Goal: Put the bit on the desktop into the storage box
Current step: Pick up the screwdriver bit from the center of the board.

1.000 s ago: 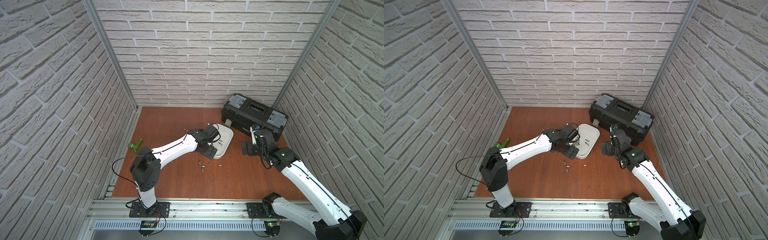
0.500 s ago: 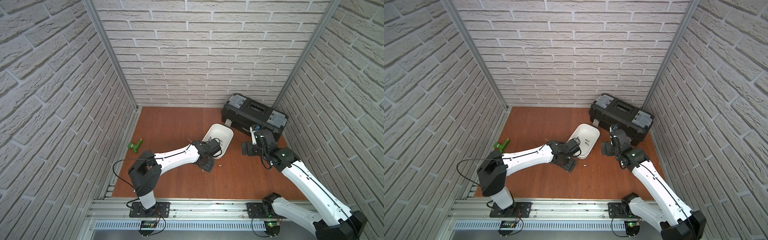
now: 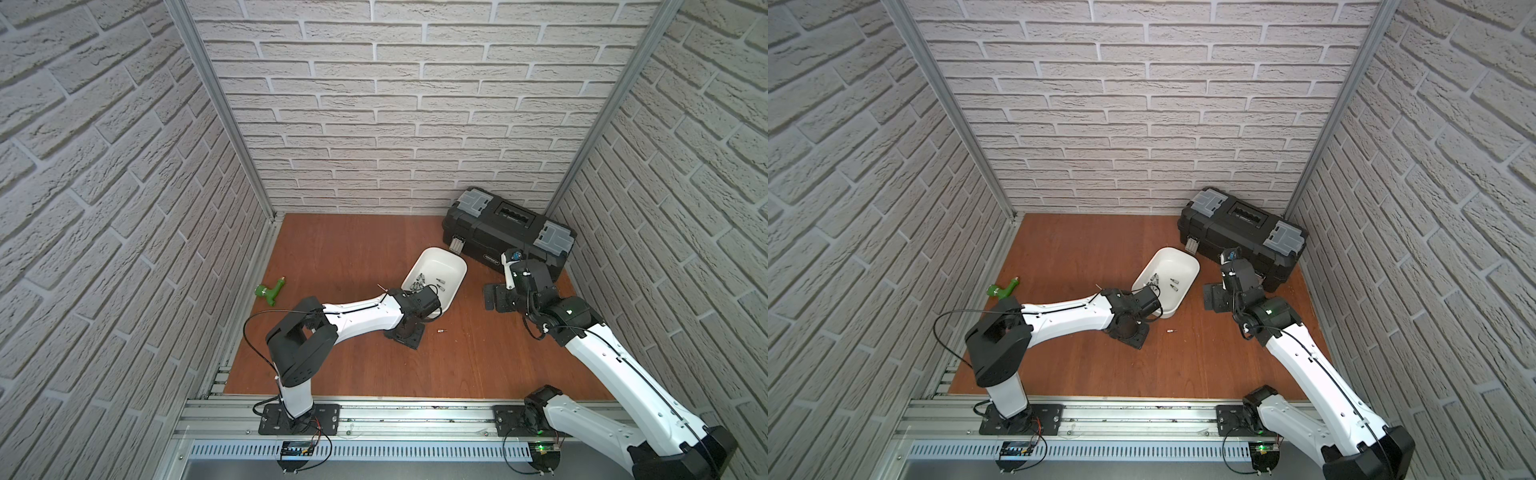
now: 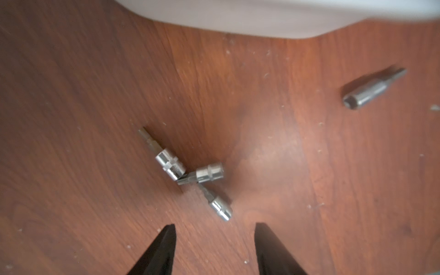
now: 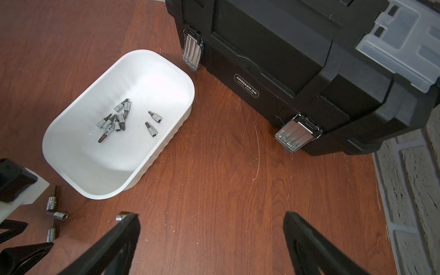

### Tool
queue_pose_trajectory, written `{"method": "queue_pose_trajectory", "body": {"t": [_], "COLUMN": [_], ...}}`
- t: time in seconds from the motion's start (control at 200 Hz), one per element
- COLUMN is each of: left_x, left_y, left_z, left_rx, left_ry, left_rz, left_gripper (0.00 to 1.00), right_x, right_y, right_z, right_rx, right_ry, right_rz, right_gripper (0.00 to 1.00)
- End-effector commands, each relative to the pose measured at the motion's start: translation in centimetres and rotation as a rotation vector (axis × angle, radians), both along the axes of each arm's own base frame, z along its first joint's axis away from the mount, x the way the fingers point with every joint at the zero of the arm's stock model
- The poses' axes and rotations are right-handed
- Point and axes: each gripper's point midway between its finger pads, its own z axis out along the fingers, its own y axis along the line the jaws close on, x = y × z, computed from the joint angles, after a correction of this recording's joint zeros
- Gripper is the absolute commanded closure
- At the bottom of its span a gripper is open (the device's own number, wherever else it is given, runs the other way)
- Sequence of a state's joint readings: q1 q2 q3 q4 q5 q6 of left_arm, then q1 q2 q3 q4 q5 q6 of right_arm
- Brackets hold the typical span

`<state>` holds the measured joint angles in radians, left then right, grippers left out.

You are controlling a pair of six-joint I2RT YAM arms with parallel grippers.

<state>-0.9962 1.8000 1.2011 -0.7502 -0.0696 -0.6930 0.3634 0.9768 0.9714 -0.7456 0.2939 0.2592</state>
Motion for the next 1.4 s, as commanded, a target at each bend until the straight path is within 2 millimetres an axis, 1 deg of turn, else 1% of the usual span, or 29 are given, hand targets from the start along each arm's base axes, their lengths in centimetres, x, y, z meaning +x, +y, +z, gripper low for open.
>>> {"method": "queue_pose_trajectory", "body": {"t": [0.0, 0.455, 0.645, 0.765, 0.99, 1.185, 1.395], "left_x": [-0.3, 0.0, -0.1, -0.4, -0.5, -0.8, -0.7], "left_y": [-0.2, -0.1, 0.2, 0.6, 0.9, 1.3, 1.5], "left_z": [-0.8, -2.6, -3.1, -3.2, -3.1, -2.8, -1.8], "left_rx": [0.008, 0.054, 0.073, 0.082, 0.083, 0.081, 0.068], "left_ry": [0.016, 0.032, 0.038, 0.043, 0.042, 0.038, 0.016], "left_rz": [0.001, -0.005, -0.003, 0.000, 0.005, 0.010, 0.009], "left_gripper": [0.45, 0.56, 0.65, 0.72, 0.83, 0.88, 0.90], "right_x": [0.0, 0.2, 0.3, 0.3, 0.3, 0.4, 0.6], "right_y": [-0.3, -0.1, -0.2, -0.2, -0.2, -0.1, 0.1], "right_z": [0.1, -0.2, -0.2, -0.2, -0.3, -0.3, -0.2], "right_rx": [0.013, 0.013, 0.011, 0.011, 0.012, 0.016, 0.022], "right_ry": [-0.016, -0.010, -0.009, -0.008, -0.005, -0.005, -0.009], "right_rz": [-0.022, -0.018, -0.020, -0.021, -0.023, -0.022, -0.020], "right_gripper": [0.01, 0.01, 0.01, 0.01, 0.01, 0.01, 0.01]}}
